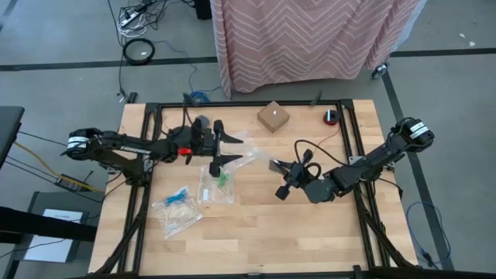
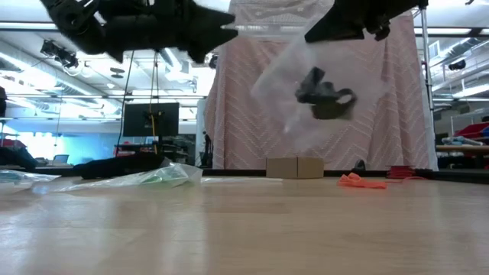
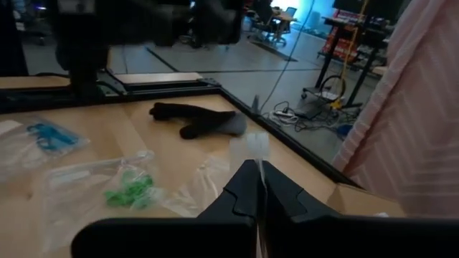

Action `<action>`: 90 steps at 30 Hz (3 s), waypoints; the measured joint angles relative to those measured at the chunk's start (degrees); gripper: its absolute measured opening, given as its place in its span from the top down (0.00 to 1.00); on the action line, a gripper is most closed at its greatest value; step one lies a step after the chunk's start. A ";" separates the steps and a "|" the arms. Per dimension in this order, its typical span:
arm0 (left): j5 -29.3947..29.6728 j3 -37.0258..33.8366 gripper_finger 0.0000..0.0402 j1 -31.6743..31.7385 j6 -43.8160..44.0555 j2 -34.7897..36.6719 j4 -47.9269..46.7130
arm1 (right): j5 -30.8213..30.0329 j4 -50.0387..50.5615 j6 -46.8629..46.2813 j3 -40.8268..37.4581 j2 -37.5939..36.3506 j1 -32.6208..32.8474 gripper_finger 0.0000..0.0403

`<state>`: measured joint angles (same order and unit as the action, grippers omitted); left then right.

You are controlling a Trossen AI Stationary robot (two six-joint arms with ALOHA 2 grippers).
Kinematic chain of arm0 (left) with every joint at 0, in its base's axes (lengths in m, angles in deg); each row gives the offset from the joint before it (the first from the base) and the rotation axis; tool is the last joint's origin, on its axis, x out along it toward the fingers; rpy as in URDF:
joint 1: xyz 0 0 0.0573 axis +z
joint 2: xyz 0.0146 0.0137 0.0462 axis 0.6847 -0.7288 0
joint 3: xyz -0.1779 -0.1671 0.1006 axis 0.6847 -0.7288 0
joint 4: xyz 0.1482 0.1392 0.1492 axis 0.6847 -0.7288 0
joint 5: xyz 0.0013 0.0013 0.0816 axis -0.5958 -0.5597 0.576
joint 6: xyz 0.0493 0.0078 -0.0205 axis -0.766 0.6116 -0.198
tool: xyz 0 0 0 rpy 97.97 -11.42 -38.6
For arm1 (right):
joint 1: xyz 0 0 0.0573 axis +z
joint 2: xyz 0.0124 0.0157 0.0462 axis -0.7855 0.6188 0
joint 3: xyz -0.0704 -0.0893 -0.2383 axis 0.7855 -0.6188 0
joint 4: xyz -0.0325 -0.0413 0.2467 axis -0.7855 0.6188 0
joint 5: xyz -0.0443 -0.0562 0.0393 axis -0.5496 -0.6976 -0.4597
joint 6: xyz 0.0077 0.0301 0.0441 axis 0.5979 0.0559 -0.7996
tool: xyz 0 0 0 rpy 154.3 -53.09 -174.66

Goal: Sort rubber bands
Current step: Close the transparent zip bag

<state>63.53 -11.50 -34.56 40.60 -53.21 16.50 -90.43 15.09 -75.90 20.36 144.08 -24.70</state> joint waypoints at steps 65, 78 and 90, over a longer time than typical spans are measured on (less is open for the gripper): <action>-13.18 23.72 0.44 -0.88 -1.35 -16.81 -20.53 | 16.94 -3.49 4.90 -0.02 0.00 -4.37 1.00; -15.10 24.07 0.45 -1.58 -0.06 -19.52 -19.08 | 17.92 -4.09 5.39 -0.02 0.00 -4.39 1.00; -18.73 26.10 0.57 -1.56 2.11 -20.22 -19.49 | 17.91 -3.95 6.01 -0.02 0.00 -4.41 1.00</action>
<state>44.80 14.60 -36.12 42.70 -73.43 -3.00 -72.52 11.13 -69.89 20.33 144.08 -29.11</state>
